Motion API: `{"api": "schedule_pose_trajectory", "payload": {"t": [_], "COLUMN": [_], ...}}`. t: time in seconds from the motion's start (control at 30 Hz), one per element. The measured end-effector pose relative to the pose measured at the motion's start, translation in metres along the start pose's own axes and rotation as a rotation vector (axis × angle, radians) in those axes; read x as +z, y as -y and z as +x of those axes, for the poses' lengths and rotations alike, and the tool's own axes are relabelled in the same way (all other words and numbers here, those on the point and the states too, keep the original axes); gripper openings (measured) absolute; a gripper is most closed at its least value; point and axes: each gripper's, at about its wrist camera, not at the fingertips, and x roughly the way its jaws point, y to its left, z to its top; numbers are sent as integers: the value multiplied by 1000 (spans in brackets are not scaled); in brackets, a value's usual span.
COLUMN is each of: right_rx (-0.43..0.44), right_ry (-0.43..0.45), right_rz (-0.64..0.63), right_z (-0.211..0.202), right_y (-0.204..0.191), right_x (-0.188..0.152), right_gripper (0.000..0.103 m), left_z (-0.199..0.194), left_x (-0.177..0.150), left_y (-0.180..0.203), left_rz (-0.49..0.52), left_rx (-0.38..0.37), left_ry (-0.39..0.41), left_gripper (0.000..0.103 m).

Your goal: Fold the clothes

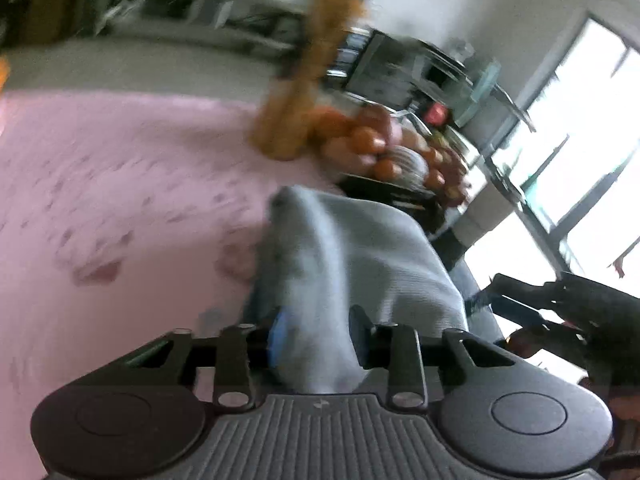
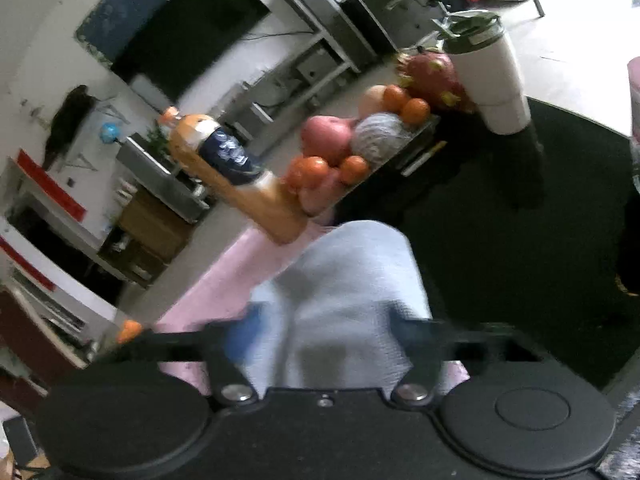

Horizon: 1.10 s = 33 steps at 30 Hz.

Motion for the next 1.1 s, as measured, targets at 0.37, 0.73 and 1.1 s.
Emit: {"api": "schedule_pose_trajectory", "payload": {"t": [0.37, 0.73, 1.1], "right_rx": [-189, -115, -251], "right_ry": [-66, -26, -222], "right_rz": [-179, -110, -148], "right_z": [58, 7, 42], "right_y": [-11, -9, -10], "right_x": [-17, -21, -35], "right_gripper": [27, 27, 27], "left_z": [64, 17, 52], "left_x": [-11, -14, -32], "left_y": [-2, -6, -12], "left_rz": [117, 55, 82], "left_rx": [280, 124, 221], "left_ry": [-13, -7, -125], "left_gripper": [36, 31, 45]}}
